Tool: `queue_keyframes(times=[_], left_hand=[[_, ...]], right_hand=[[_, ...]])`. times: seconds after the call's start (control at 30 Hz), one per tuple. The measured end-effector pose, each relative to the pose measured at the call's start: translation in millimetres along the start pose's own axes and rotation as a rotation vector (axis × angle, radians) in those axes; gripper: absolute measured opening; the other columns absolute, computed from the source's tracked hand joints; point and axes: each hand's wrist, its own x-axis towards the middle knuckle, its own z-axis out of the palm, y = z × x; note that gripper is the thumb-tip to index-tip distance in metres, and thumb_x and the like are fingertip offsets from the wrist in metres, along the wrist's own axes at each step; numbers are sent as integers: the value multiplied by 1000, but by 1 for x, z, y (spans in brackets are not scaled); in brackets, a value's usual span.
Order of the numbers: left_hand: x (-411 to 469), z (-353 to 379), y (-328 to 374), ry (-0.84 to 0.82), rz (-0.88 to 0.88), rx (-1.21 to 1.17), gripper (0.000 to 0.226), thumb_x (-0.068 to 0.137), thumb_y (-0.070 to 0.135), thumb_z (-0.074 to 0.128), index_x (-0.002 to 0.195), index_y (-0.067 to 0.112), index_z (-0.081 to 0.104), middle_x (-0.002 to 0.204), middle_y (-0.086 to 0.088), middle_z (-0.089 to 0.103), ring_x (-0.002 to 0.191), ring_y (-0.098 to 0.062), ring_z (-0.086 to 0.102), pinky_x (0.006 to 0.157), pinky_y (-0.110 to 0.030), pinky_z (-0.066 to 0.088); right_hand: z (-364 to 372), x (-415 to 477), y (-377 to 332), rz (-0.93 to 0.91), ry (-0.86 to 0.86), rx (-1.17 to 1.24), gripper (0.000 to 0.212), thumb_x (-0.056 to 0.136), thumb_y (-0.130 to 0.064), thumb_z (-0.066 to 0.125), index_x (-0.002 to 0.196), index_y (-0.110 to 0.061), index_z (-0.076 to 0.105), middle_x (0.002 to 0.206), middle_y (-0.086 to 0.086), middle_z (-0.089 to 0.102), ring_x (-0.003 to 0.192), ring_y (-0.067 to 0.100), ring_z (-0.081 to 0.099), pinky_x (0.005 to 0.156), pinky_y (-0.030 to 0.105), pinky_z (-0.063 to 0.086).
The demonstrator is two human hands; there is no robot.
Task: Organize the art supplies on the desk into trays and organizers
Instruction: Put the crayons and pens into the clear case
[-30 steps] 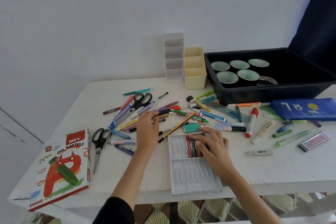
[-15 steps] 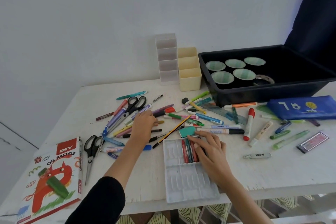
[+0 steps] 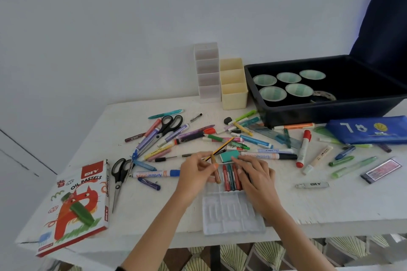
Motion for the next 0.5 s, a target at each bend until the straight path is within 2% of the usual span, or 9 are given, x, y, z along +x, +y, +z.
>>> queue_keyframes(times=[0.1,0.17,0.33,0.5], left_hand=[[-5,6,-8,25,35,112,33,84,9,66,116,14,57,79,1,57,67,-7,61,57,-13,52],[-5,11,-13,58,96,202,33,83,11,67,115,14,58,80,5,56,70,-4,56,58,-7,46],[-5,19,-18,91,183,275,35,81,14,70,114,13,59,76,8,54,66,-2,51,60,-5,43],[-6,28,-18,123,172,362,41,80,25,71,118,19,56,72,9,54,62,-2,51,62,-14,45]], right_hand=[[0,0,-1,-4,8,-14,47,92,-41,21,132,-39,45,136,-18,41,124,5,25,92,23,15],[0,0,-1,-8,8,-17,47,92,-41,21,132,-39,46,135,-17,41,123,5,26,92,24,16],[0,-1,-2,-10,20,-14,48,91,-41,21,131,-37,47,135,-17,42,123,7,28,93,25,18],[1,-1,-1,-3,17,-31,48,91,-41,20,131,-38,47,136,-17,41,124,7,27,92,24,17]])
